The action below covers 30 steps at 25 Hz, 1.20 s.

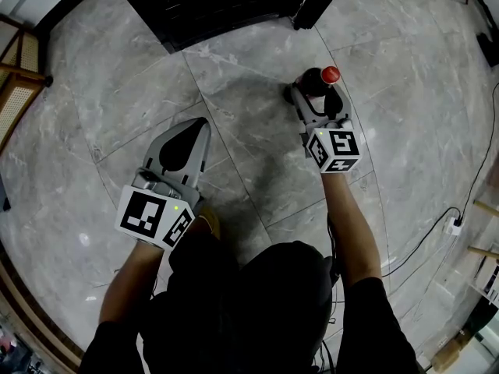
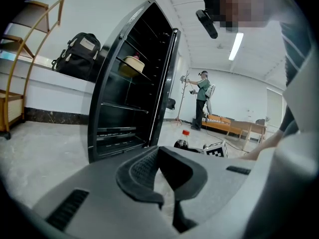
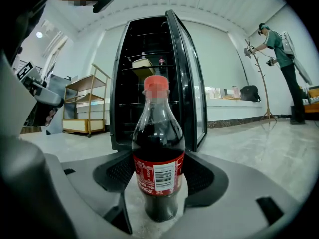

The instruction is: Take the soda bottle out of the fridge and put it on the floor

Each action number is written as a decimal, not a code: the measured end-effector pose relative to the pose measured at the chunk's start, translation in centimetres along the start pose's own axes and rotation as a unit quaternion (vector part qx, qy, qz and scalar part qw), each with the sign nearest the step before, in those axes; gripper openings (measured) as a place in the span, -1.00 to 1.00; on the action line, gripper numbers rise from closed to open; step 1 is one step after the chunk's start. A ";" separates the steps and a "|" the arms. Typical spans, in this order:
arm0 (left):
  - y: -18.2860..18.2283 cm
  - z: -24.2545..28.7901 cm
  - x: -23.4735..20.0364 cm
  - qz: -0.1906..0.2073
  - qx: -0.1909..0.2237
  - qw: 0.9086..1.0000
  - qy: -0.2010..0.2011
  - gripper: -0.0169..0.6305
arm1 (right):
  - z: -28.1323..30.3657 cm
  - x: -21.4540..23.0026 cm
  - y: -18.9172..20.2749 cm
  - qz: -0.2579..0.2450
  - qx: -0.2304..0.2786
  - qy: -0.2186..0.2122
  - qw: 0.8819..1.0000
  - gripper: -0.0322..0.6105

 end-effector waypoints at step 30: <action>-21.2 -3.0 4.9 0.024 -0.027 0.999 0.027 -0.93 | -8.0 -2.1 -22.5 -0.007 -0.027 0.020 0.999 0.07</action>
Point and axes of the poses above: the fingertips, and each gripper's own axes: z forward along the fingers, x to its right, y out of its underside, the point moved 9 cm from there along -z, backward along the fingers, and after that the axes turned 2 degrees about z, right-handed, at the moved point
